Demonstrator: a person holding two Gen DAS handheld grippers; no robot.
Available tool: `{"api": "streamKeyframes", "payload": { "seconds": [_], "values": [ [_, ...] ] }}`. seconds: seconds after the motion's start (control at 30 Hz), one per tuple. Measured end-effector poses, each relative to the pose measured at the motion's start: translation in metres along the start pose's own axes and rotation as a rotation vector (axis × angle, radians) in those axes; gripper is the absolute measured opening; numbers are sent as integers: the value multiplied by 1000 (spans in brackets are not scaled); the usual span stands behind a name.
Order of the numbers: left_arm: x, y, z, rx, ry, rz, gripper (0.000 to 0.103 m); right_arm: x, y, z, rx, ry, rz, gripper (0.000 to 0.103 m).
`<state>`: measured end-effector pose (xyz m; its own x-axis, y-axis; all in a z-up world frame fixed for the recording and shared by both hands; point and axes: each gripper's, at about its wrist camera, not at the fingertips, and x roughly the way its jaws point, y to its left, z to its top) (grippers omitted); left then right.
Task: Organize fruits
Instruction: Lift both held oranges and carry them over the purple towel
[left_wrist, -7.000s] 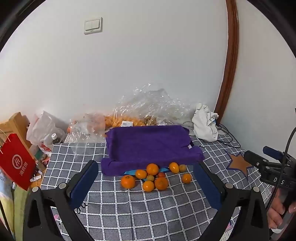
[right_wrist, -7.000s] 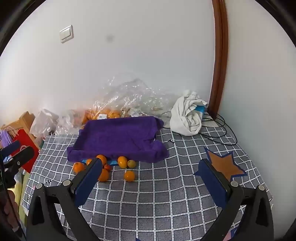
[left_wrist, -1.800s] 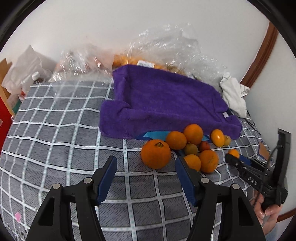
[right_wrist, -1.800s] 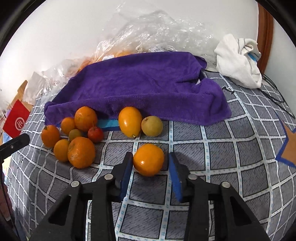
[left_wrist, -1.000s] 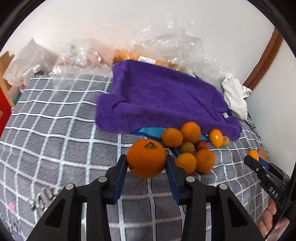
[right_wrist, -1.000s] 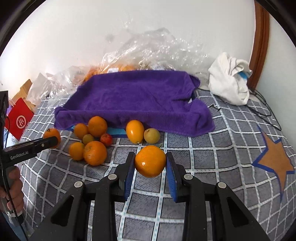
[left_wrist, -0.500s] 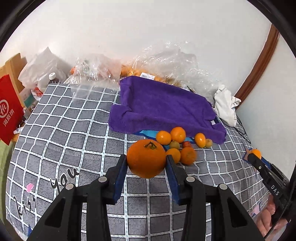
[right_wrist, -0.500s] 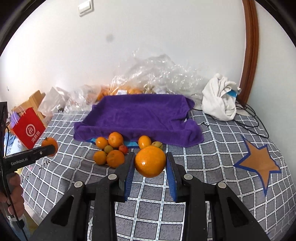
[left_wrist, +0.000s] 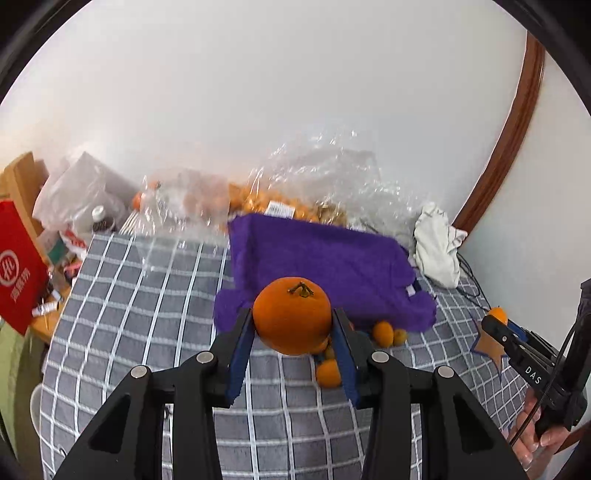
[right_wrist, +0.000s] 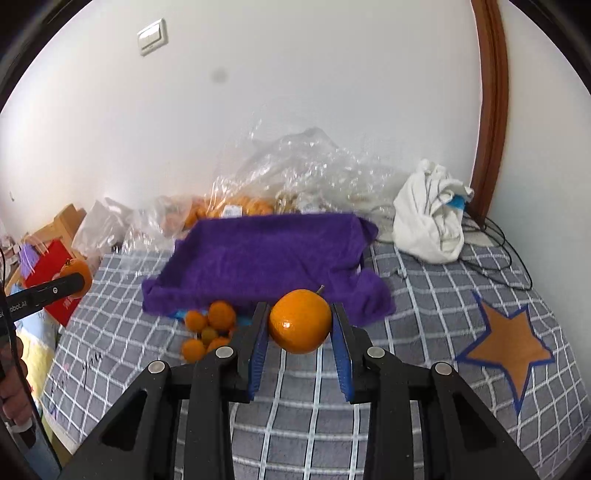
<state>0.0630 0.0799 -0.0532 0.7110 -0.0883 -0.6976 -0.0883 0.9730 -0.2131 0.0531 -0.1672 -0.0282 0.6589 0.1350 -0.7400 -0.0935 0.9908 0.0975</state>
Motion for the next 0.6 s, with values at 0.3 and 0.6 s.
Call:
{"api": "streamKeyframes", "payload": {
  "seconds": [0.3,0.6],
  "values": [
    [14,-9,42,8,-12,-16,40,13,0,45,-7,-35,-3,33],
    [45,-15,81,43,-8,1,40,41,2,73,-15,-42,-13,33]
  ]
}}
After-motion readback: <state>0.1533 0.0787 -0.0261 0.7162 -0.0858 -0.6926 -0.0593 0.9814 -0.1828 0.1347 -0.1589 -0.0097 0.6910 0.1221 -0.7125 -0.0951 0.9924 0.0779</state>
